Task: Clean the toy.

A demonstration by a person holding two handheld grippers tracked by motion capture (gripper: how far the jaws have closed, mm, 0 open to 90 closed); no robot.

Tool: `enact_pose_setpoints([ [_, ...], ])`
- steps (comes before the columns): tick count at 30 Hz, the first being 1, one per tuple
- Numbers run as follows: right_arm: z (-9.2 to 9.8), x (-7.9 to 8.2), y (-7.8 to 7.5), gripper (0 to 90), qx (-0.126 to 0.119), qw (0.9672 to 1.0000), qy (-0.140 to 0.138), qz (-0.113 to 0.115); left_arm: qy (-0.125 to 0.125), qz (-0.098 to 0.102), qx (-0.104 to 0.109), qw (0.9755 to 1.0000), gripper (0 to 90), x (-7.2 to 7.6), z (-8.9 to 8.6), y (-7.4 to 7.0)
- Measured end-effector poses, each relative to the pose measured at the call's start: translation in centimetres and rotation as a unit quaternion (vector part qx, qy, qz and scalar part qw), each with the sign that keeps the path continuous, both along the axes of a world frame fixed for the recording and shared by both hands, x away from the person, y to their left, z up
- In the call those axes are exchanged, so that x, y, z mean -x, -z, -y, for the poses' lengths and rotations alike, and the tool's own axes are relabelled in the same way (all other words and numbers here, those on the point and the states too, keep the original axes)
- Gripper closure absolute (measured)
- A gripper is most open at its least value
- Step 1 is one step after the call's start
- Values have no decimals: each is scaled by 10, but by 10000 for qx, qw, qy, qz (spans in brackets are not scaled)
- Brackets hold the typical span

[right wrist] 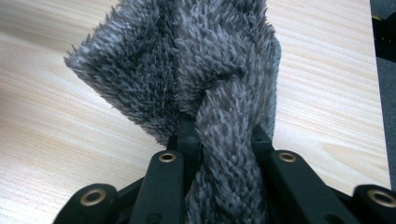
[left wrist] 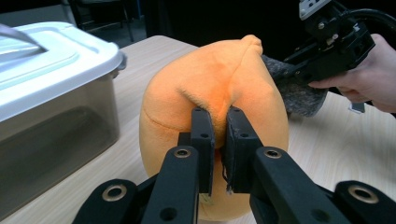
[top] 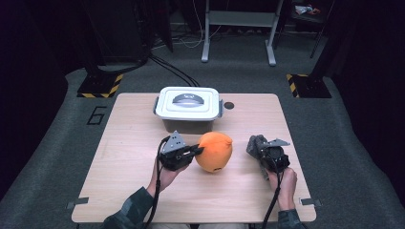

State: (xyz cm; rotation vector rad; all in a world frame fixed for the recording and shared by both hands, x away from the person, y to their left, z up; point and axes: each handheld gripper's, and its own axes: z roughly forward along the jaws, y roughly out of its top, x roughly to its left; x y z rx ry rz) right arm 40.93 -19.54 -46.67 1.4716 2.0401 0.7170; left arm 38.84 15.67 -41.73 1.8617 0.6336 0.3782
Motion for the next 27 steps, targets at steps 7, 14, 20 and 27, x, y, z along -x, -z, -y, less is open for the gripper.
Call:
enact_pose_setpoints([
  [7,-3,-1,1,743,17,10000,-5,10,-210,-14,-30,9998,837,6,-24,1],
  [14,-7,-2,1,743,24,10000,-84,-18,-415,-40,-19,9991,837,12,-51,0],
  [20,-12,-4,2,743,32,9999,-143,-44,-639,-9,30,9980,836,22,-72,0],
  [27,-18,-6,3,743,99,9997,-225,-63,-1041,-194,175,9942,836,31,-103,7],
])
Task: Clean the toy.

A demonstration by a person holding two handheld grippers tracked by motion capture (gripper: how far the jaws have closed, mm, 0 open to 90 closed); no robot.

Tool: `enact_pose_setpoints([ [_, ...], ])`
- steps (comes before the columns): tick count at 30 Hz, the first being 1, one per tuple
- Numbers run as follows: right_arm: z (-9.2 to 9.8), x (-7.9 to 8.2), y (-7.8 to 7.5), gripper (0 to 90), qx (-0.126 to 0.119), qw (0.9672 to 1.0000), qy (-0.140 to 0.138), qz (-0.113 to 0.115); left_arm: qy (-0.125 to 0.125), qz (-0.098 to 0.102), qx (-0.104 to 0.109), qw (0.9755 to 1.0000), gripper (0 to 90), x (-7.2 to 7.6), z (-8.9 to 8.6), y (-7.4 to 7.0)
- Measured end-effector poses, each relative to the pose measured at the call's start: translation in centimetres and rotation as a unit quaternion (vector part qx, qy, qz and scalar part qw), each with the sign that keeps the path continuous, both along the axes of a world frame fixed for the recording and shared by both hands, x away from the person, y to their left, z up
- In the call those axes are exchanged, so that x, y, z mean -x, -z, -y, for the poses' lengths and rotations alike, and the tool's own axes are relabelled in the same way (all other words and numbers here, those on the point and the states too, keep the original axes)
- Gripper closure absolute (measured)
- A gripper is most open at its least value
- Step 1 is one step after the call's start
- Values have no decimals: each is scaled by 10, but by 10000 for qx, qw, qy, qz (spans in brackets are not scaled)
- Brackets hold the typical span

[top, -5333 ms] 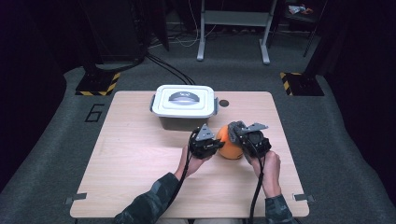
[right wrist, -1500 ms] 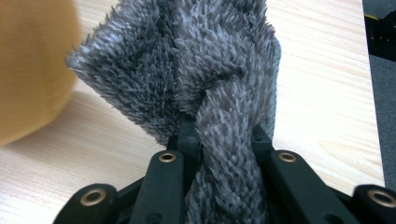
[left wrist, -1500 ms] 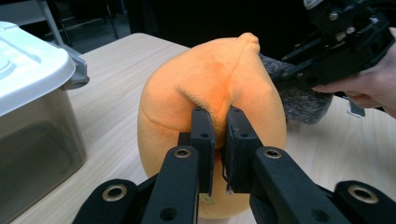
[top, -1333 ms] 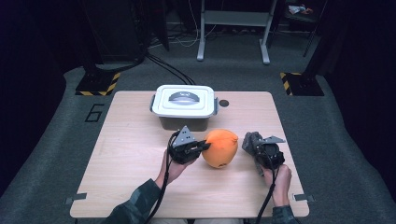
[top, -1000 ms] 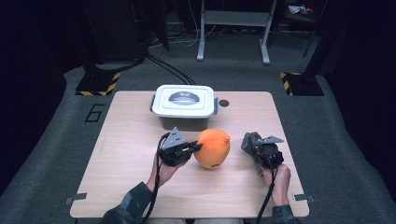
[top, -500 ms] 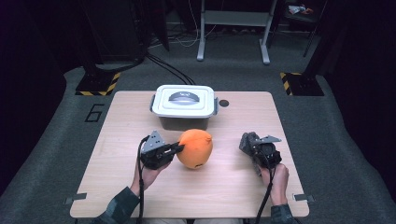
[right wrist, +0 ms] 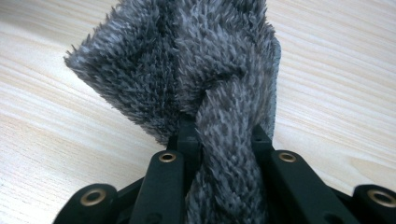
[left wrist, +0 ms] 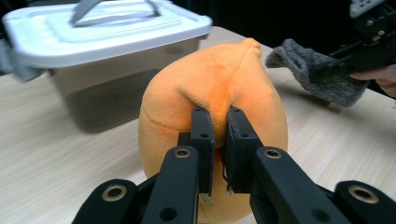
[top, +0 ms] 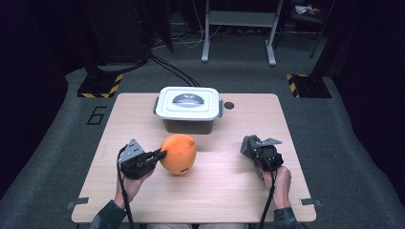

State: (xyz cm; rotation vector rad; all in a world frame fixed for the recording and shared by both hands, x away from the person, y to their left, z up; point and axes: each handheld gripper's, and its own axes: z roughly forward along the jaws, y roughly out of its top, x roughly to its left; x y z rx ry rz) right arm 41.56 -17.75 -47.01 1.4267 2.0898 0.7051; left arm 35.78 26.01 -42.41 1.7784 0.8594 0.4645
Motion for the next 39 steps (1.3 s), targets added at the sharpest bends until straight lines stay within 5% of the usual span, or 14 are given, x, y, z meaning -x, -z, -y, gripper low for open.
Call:
enact_pose_setpoints([
  [8,-6,-1,1,743,34,10000,-4,-55,-477,-122,108,9987,835,12,-33,4],
  [14,-11,-1,1,743,43,9999,-76,-55,-919,-359,81,9951,835,17,-55,14],
  [22,-14,-3,2,743,65,9999,-101,-84,-1658,-642,62,9840,808,7,-79,27],
  [30,-16,-3,3,743,31,9998,-119,-125,-2403,-604,-420,9679,565,-9,-88,30],
  [36,-15,-5,7,743,27,9997,-146,-175,-2503,-704,-397,9648,399,-22,-100,29],
  [39,-14,-4,8,742,10,9997,-143,-177,-2444,-793,-289,9660,335,-23,-102,28],
])
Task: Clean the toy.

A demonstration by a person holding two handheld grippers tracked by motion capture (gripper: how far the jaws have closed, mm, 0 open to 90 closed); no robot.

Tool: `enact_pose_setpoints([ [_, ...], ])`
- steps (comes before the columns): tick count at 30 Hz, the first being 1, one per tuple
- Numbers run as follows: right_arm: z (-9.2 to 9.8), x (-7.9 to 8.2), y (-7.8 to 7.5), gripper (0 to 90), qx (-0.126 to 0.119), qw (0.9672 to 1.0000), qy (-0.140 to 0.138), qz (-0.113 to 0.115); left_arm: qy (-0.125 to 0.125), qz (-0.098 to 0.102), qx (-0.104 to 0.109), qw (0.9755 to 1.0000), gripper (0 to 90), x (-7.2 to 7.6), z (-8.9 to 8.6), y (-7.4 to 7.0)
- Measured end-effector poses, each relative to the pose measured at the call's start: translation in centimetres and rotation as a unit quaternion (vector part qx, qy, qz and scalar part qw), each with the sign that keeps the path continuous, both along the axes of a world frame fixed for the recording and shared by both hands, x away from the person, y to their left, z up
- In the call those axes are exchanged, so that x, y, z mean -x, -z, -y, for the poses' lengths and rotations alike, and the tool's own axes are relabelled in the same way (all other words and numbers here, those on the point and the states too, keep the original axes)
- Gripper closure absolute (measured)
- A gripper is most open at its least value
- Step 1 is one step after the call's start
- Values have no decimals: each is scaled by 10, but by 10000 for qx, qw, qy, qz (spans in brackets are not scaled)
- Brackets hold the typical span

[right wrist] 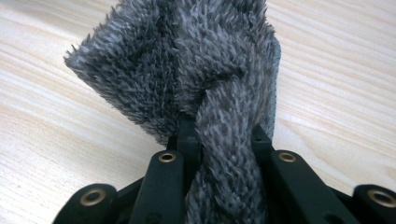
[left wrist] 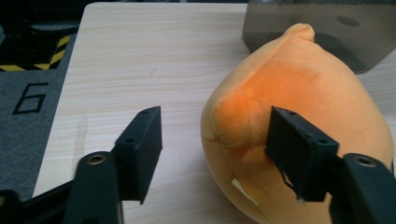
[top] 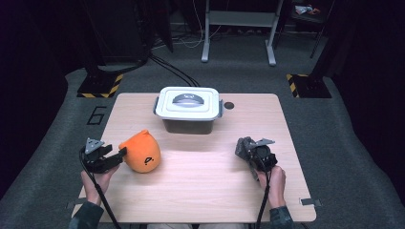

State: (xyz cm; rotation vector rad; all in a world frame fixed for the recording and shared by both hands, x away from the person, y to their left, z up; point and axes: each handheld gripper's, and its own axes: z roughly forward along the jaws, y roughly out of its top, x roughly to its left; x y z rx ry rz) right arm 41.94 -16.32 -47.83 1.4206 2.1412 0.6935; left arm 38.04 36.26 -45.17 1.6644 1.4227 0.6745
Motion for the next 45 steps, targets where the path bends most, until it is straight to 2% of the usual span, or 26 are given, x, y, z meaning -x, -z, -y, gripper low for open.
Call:
enact_pose_setpoints([
  [6,0,2,0,742,-31,9999,-95,-23,103,-33,64,9999,274,1,2,1],
  [11,-2,9,-3,741,-166,9997,-138,-124,244,-59,78,9997,228,1,7,1],
  [12,-2,9,-3,741,-169,9995,-254,-87,263,-12,78,9996,226,1,8,2],
  [13,-3,11,-4,741,-175,9995,-253,-87,317,-59,66,9995,218,1,9,1],
  [15,-6,15,-5,740,-216,9992,-306,-128,337,2,41,9994,210,3,12,0],
  [18,-12,22,-5,739,-283,9982,-486,-193,518,14,47,9986,192,6,18,-3],
  [26,-34,42,-2,725,-407,9939,-970,-325,841,117,28,9964,150,6,37,-12],
  [28,-40,47,-1,720,-399,9927,-1061,-419,915,76,9,9958,141,5,41,-14],
  [35,-60,61,5,692,-517,9865,-1430,-610,1154,74,-54,9933,125,0,58,-20],
  [37,-64,63,7,630,-459,9852,-1515,-656,1198,63,-71,9928,124,-2,61,-21],
  [39,-67,64,9,537,-480,9840,-1552,-727,1251,36,-89,9921,123,-5,65,-22],
  [40,-68,64,10,463,-482,9832,-1593,-744,1284,34,-90,9917,122,-7,67,-22],
  [41,-68,64,9,392,-535,9836,-1554,-744,1288,30,-94,9916,122,-8,68,-23],
  [43,-66,65,8,259,-630,9818,-1636,-725,1317,18,-128,9912,121,-11,71,-24],
  [45,-65,68,4,196,-648,9824,-1635,-630,1327,5,-111,9911,121,-13,73,-24],
])
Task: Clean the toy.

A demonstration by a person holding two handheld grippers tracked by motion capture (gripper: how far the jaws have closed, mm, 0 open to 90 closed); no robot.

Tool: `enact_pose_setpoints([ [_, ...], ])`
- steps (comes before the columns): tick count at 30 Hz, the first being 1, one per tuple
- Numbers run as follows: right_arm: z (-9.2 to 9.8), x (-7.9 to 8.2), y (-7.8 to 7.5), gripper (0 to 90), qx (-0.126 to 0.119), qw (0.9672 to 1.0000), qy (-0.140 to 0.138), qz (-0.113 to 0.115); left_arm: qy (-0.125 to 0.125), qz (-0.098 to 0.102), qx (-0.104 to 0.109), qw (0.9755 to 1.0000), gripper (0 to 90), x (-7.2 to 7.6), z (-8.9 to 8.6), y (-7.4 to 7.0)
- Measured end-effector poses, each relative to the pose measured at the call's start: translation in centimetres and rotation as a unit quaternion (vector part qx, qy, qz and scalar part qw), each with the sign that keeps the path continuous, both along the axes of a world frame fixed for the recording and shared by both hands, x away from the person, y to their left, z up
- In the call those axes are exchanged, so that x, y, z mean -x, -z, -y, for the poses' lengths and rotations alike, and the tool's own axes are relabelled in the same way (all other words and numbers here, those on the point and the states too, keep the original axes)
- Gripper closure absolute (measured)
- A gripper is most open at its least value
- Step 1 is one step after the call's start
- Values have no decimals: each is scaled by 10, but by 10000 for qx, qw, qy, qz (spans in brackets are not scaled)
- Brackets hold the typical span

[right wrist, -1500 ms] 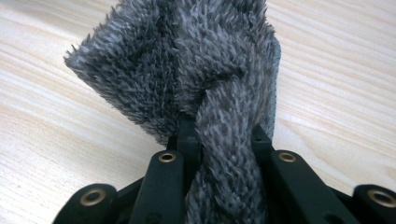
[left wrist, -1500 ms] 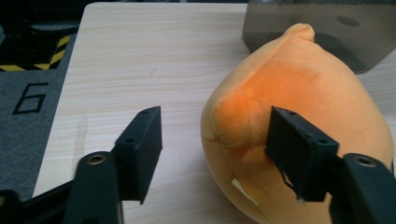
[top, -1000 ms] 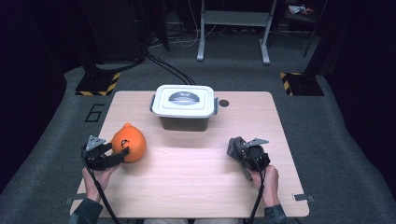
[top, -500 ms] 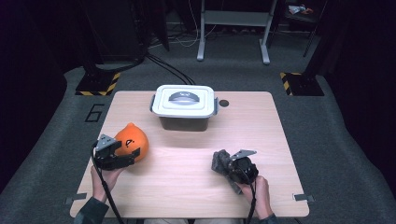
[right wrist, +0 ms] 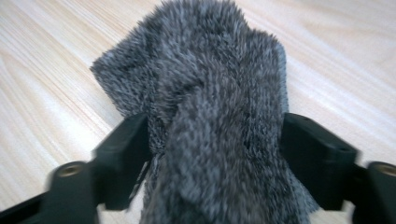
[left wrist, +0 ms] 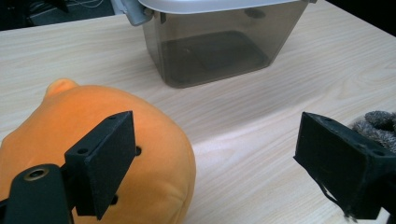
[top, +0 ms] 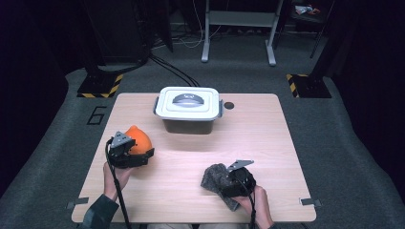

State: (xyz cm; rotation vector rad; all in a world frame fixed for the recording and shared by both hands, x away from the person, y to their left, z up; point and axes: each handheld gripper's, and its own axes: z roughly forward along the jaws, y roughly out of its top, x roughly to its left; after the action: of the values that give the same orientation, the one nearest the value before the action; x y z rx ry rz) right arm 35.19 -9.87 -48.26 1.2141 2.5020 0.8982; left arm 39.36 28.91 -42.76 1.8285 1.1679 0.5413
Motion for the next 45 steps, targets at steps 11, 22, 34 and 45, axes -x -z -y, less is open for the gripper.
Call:
enact_pose_setpoints([
  [11,60,-9,-17,35,-330,9960,653,518,23,-31,37,10000,120,-25,11,-12],
  [22,136,-32,19,0,-283,9817,1818,491,16,-44,-88,9999,120,-54,25,-25],
  [34,152,-43,40,0,-32,9774,2047,526,-155,-65,-224,9996,120,-86,33,-28],
  [45,153,-46,45,0,-24,9776,1996,661,-210,-11,-501,9985,120,-118,49,-32],
])
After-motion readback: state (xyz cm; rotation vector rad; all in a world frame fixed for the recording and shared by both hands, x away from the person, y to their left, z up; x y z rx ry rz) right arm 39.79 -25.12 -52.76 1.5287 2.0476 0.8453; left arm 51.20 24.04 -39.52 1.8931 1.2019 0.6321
